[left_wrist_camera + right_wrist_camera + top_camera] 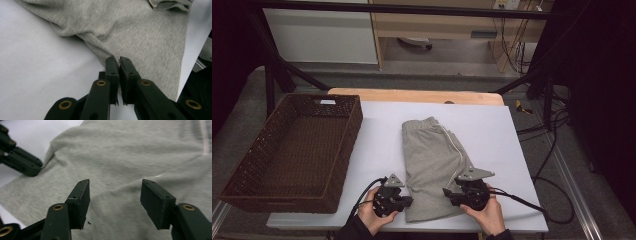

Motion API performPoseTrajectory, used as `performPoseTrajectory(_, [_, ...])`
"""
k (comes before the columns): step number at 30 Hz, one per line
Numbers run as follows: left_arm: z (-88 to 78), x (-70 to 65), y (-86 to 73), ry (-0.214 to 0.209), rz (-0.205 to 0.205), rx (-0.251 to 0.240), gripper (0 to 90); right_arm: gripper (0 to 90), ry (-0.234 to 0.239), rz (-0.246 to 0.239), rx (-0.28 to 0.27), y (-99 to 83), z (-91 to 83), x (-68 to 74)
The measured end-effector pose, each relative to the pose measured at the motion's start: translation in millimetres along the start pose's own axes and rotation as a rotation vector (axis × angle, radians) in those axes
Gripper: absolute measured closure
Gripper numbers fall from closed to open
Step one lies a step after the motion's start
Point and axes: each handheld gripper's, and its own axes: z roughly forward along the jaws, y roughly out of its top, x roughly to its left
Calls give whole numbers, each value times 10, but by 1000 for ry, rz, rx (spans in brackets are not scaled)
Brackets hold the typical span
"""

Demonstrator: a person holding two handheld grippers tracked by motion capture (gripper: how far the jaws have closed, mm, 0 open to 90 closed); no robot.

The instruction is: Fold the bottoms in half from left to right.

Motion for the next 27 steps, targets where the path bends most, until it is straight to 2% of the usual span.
performPoseTrajectory(5, [2, -9, -2, 4, 14, 0, 865, 483, 17, -4, 18, -3, 79, 93])
performPoseTrajectory(8, [4, -5, -3, 2, 16, 0, 865, 560, 21, -8, 39, -27, 123, 112])
performPoseTrajectory(12, [7, 2, -3, -4, 13, -2, 864, 695, -12, -37, 79, -59, 171, 110])
performPoseTrajectory(14, [5, -2, -4, -1, 22, 0, 864, 770, -4, -33, 81, -61, 166, 113])
performPoseTrajectory(16, [7, -8, -6, 2, 26, -4, 864, 834, 3, -33, 85, -55, 136, 108])
performPoseTrajectory(21, [6, 1, -13, -5, 25, -8, 864, 852, -13, -29, 59, -68, -30, 45])
performPoseTrajectory(27, [6, 3, -13, -6, 23, -8, 864, 854, -61, 44, 23, -222, -323, -183])
